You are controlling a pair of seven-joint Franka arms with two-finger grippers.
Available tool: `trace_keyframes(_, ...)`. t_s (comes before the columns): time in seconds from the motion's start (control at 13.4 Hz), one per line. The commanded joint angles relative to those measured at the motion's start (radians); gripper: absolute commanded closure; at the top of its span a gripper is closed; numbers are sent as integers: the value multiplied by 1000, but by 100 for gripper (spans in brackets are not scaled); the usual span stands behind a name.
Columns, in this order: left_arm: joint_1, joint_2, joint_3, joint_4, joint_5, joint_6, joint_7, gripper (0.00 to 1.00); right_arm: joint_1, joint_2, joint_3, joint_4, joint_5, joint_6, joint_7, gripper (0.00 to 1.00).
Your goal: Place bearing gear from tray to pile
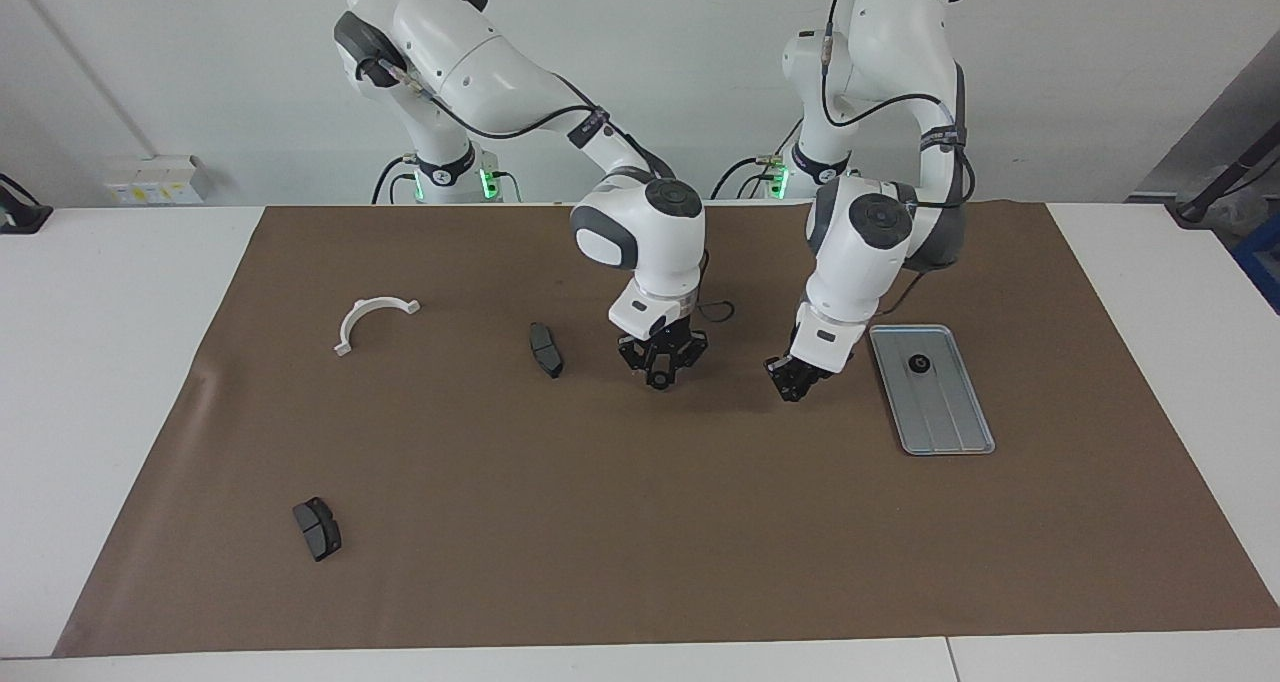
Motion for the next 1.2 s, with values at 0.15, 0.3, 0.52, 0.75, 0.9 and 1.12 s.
trace_keyframes(0.15,-57,-4,13,-9,-27,19,-47,90,-28,-152,-135,-17,240,-65,-306,100)
trace_keyframes(0.3,-121,-2,13,-15,-27,31,-117,90,-28,-178,-219,-17,332,-65,-432,100)
trace_keyframes(0.52,-219,11,14,-26,-27,90,-217,89,-28,-185,-343,-17,429,-62,-615,100)
trace_keyframes(0.75,-258,42,13,-26,-27,140,-225,88,-28,-195,-455,-28,520,-65,-786,100)
trace_keyframes(0.9,-272,65,13,-29,-27,195,-236,77,-29,-202,-532,-56,569,-63,-901,100)
trace_keyframes(1.12,-272,65,14,-29,-27,194,-234,57,-31,-227,-647,-140,635,-46,-1112,100)
